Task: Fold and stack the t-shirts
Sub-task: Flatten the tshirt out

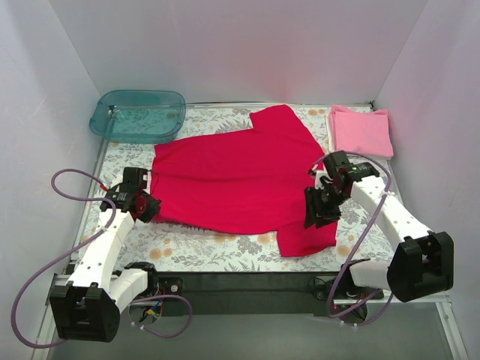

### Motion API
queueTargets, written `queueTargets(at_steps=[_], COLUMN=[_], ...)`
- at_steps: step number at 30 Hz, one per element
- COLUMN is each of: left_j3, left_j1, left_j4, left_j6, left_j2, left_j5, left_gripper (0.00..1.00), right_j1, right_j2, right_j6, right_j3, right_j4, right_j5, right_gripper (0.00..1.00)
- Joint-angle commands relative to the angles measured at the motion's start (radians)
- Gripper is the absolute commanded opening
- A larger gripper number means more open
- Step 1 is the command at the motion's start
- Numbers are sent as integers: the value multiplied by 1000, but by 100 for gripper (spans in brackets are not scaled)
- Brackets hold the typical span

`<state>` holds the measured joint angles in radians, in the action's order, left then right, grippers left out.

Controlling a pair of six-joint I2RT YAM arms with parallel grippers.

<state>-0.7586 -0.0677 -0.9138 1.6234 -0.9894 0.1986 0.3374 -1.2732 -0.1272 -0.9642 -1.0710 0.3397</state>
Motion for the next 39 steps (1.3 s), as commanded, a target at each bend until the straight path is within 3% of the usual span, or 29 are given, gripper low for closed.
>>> queueTargets(at_steps=[1,6,12,17,28,39], left_j3=[-51,-77,-70,-53,-38,7], left_j1=[-3,-15,-27,-29,-29,-29], left_j4=[-4,-3,4,23,26,49], left_j6=[-20,-25,-22,-17,4,29], left_j2=[31,21,35,34,29,26], left_j5=[27,32,32,21,33,51], left_gripper=[0,0,0,0,0,0], right_j1=[-96,-138,-136,-136,-140,-167], right_j2=[23,0,89,46,-80,-253], right_j6=[-52,-52,-77,-63,-153,-184], right_j3=[27,71,102,120,156,156], right_j4=[71,88,74,19,324,514], right_j5=[-108,-74,-96,-129,-277,-364], right_gripper=[44,43,39,36,37,38])
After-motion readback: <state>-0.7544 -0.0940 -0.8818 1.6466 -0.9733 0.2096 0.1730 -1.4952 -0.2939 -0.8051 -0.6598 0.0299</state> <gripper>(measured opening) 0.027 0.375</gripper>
